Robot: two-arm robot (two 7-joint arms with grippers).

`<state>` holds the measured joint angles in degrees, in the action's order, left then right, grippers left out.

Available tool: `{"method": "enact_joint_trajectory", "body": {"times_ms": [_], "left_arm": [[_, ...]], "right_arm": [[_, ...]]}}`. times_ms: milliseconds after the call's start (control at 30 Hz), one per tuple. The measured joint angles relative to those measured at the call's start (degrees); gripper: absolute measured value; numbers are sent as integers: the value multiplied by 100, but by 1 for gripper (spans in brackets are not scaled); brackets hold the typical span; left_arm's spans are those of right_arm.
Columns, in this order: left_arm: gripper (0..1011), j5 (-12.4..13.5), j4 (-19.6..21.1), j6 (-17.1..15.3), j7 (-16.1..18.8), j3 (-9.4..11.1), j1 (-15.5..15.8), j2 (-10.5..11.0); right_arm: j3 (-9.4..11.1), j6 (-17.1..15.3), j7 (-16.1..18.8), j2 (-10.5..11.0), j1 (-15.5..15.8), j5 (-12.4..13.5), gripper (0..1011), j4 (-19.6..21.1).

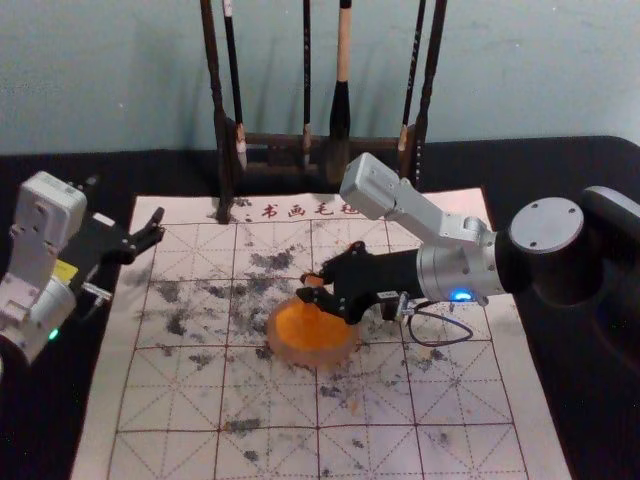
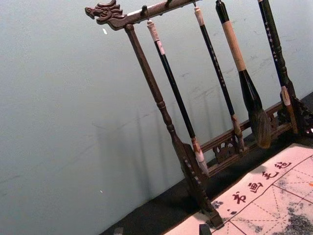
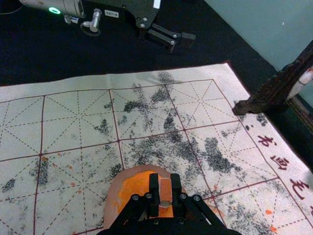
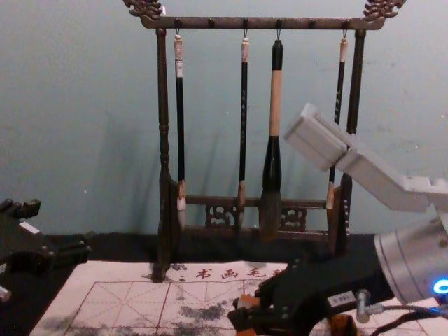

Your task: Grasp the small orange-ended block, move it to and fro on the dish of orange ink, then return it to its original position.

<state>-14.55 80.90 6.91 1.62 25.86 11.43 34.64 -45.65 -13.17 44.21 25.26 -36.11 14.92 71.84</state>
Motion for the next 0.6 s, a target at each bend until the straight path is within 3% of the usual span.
{"method": "enact_joint_trajectory", "body": {"times_ms": [333,600], "left_arm": [[1001,0,0,0,0,0,0,0],[1002,0,0,0,0,0,0,0]], "right_arm": [[117,-55,-50,44,68,60,116,107],[442,-322,-215,190,249,426,116,515]]}}
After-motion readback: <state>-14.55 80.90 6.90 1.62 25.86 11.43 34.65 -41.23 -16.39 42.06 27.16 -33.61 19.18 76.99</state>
